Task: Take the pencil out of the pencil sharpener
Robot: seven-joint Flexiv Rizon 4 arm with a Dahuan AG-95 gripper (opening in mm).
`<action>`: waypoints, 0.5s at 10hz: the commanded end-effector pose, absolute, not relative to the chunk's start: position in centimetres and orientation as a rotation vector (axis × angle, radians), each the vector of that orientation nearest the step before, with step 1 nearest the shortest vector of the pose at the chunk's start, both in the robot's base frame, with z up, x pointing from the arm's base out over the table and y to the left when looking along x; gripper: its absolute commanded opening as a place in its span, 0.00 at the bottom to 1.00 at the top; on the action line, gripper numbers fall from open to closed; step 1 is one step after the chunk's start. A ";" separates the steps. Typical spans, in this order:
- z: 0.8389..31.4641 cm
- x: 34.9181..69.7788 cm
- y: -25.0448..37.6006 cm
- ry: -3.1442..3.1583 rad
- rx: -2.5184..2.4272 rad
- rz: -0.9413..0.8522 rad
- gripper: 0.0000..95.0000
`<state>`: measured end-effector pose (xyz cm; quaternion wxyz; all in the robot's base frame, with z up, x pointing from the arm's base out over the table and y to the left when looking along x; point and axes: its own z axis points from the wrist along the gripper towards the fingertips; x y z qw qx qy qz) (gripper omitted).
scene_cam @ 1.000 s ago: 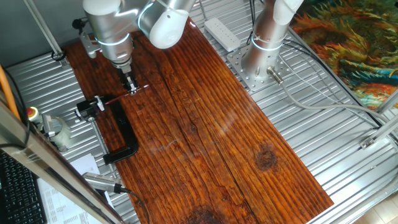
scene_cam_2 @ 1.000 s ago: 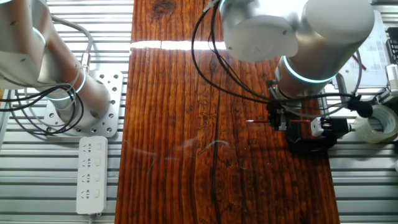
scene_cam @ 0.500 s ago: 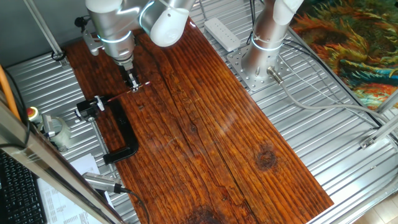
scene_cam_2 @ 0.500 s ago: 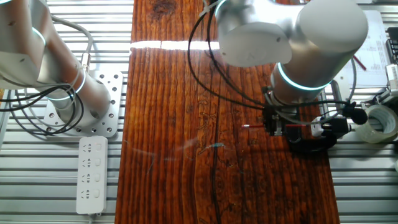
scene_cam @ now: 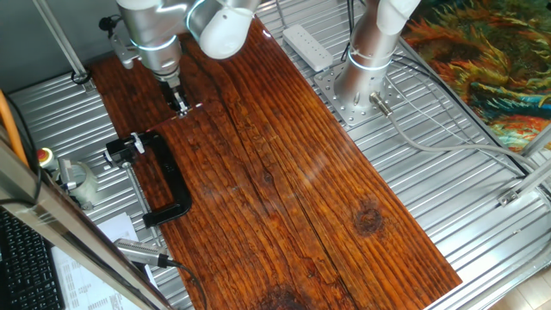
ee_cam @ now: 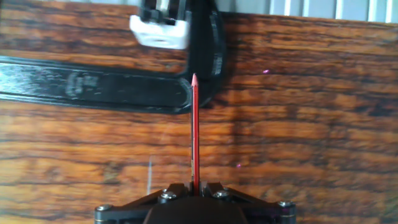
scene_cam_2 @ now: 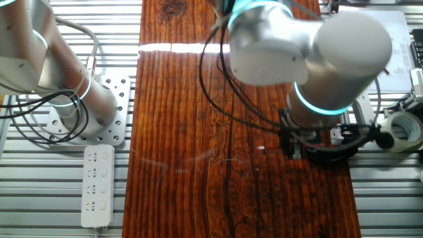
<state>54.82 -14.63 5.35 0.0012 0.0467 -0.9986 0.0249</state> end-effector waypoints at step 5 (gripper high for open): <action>5.0 56.4 -17.3 -3.130 0.179 0.097 0.00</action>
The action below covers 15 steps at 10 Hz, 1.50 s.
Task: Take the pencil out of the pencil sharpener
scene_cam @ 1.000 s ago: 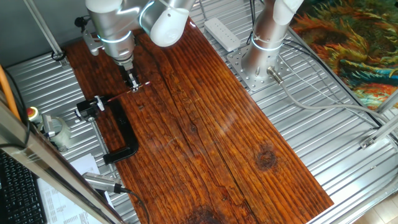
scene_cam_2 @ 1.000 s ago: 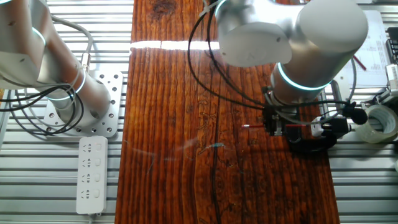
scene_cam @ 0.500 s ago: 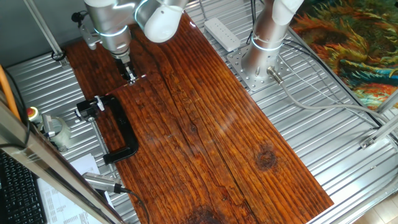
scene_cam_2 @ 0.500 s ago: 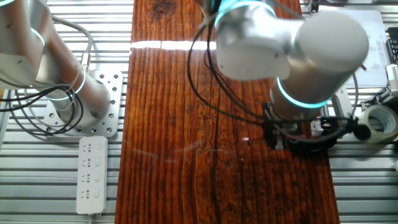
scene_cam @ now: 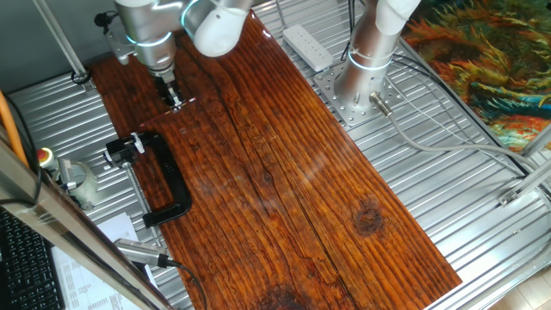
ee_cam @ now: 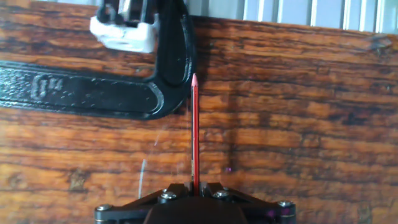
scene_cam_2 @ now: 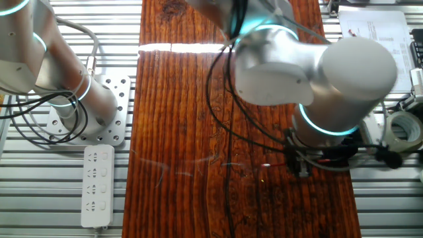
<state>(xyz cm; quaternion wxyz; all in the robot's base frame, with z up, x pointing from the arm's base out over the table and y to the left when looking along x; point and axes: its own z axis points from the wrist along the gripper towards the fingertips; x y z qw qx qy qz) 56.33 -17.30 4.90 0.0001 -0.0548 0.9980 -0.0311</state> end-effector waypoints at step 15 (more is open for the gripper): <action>3.7 59.8 -18.0 3.186 -0.114 -0.100 0.00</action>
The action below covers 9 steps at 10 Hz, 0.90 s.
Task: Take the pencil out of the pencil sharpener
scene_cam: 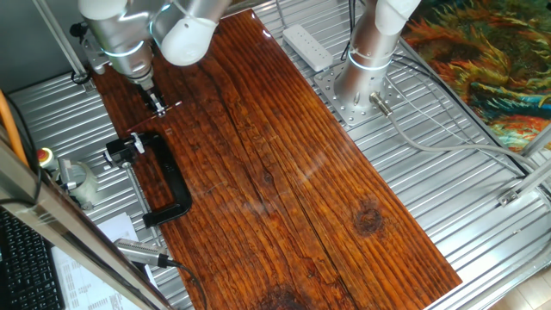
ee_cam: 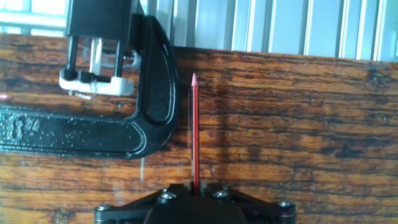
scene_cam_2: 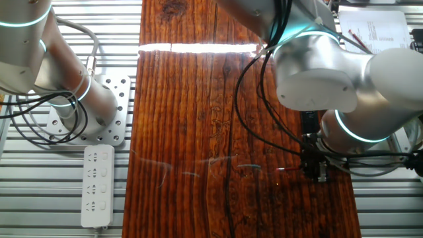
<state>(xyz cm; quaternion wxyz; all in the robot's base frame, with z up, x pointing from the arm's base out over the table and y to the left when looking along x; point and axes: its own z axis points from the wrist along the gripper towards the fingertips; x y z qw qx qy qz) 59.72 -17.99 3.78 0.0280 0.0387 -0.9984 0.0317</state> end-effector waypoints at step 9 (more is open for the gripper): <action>2.7 60.2 -18.0 -3.126 0.073 0.089 0.00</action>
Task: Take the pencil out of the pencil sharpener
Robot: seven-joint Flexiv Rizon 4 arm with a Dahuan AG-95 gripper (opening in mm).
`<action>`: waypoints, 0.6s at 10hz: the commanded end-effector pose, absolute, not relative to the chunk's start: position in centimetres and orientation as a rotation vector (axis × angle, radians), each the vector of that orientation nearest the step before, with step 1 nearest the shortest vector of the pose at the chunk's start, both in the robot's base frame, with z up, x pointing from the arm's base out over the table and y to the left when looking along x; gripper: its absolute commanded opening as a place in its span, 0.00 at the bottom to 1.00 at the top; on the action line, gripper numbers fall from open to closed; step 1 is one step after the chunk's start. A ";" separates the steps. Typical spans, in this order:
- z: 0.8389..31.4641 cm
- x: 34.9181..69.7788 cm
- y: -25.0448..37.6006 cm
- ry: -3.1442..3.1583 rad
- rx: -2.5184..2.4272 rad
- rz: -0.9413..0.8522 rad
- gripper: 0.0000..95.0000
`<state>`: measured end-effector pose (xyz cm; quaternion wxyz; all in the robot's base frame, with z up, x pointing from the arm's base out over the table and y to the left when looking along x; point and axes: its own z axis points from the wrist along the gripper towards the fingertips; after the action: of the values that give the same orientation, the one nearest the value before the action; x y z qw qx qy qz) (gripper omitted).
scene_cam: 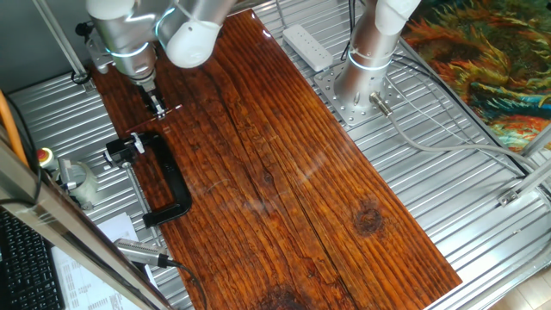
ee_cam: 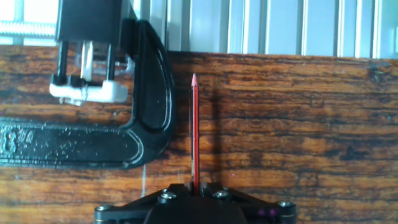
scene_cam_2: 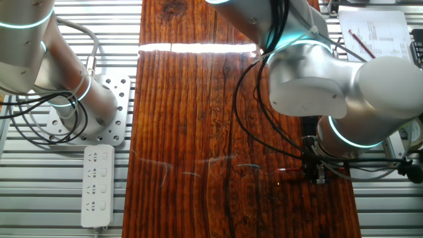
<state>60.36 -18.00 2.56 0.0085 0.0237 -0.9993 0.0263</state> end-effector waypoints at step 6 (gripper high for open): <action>2.1 60.5 -17.9 -3.140 0.053 0.089 0.00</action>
<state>60.72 -17.93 2.07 0.0005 0.0168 -0.9995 0.0272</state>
